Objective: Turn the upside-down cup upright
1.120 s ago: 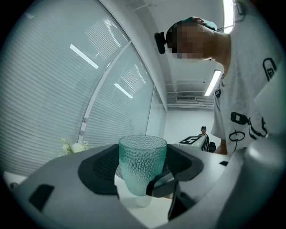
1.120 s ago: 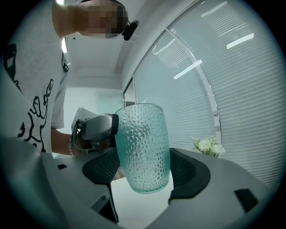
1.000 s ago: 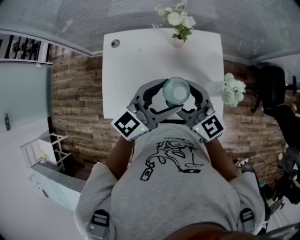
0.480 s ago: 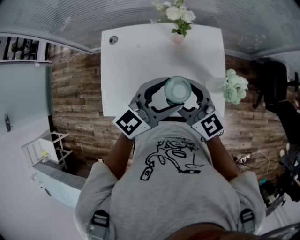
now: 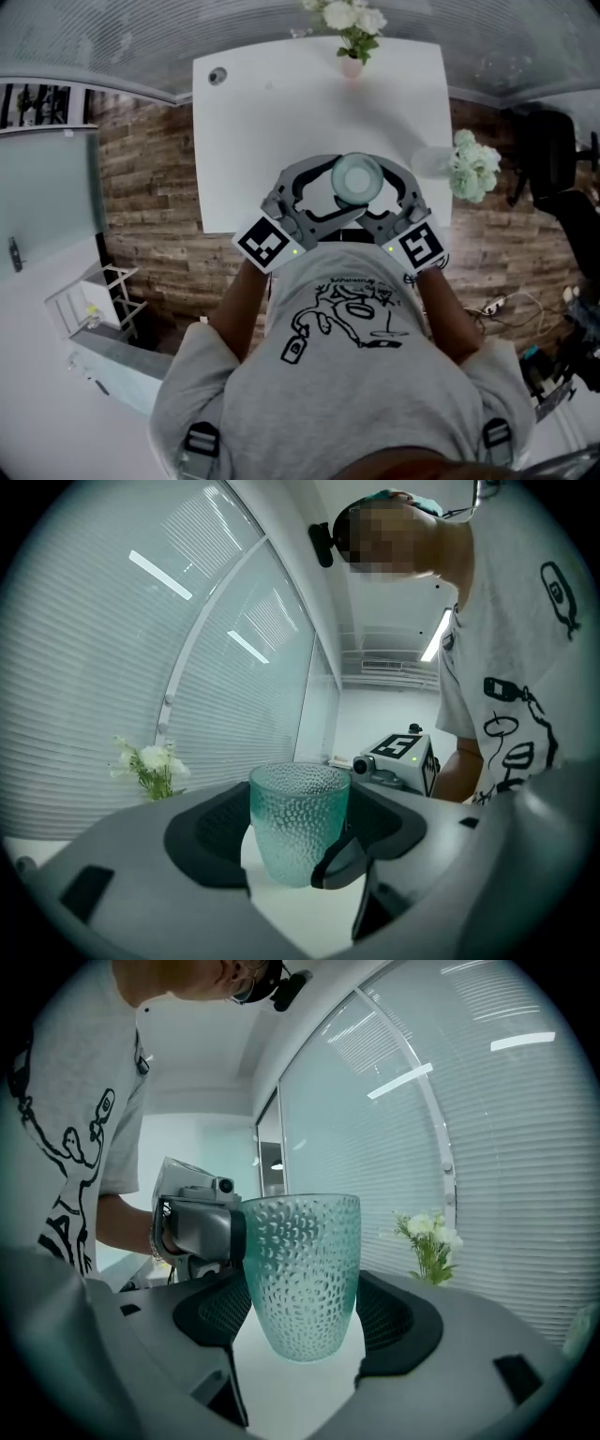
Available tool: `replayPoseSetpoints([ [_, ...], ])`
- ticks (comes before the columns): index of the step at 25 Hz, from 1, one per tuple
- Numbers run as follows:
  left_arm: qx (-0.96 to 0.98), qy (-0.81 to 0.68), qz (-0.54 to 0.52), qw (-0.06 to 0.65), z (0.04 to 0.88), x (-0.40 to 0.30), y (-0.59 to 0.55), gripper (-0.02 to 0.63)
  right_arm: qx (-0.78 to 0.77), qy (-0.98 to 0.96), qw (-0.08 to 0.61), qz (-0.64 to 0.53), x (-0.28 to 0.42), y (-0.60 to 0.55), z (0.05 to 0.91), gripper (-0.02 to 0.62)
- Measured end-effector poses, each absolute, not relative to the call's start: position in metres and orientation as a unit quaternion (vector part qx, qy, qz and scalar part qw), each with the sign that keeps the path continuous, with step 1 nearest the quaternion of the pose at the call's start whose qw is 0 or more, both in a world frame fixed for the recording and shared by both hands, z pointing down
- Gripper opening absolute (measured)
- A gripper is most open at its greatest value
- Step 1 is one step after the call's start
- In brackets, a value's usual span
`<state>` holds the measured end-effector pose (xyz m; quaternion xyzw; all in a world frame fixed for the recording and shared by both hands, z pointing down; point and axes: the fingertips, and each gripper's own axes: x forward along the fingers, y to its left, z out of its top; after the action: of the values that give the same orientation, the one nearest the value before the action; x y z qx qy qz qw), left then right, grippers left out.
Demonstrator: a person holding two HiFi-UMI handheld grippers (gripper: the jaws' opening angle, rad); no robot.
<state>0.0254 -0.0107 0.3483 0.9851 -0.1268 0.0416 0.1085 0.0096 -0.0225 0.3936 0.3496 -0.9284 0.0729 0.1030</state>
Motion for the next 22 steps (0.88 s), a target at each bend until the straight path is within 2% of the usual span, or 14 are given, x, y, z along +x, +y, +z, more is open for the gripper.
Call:
replayPoseSetpoints([
  [22, 0.985, -0.092, 0.099, 0.106, 0.421, 0.041, -0.018, 0.322, 0.339, -0.917, 0.177, 0.112, 0.027, -0.028, 0.471, 0.345],
])
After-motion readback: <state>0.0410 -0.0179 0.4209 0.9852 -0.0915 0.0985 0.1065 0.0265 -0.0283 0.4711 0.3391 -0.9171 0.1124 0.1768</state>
